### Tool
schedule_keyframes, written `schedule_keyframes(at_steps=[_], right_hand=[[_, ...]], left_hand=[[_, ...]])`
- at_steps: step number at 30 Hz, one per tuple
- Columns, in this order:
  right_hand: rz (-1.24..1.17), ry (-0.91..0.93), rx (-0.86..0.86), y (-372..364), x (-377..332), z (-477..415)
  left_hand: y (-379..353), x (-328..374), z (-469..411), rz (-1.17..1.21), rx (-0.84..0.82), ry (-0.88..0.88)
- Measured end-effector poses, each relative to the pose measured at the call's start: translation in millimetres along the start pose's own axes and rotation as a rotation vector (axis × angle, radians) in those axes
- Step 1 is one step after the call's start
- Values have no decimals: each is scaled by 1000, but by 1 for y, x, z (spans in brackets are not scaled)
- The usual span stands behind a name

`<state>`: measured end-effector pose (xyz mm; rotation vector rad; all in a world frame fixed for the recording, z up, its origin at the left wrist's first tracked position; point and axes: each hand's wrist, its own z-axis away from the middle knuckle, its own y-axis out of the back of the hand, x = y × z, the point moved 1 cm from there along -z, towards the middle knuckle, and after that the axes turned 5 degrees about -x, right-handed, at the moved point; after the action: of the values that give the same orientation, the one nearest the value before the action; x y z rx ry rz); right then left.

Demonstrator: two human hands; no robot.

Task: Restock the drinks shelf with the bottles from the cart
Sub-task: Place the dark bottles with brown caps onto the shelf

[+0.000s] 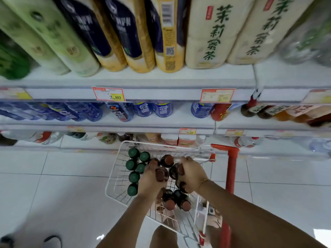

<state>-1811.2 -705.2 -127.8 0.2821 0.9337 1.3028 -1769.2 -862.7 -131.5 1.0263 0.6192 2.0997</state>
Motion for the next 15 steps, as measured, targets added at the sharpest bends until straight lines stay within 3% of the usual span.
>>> schedule_keyframes(at_steps=[6,15], right_hand=[[-51,110,153,105,-8,100],[-567,358,555,296,-35,276]], left_hand=[[88,61,90,108,270,-153],[251,195,232,164,808,-577]])
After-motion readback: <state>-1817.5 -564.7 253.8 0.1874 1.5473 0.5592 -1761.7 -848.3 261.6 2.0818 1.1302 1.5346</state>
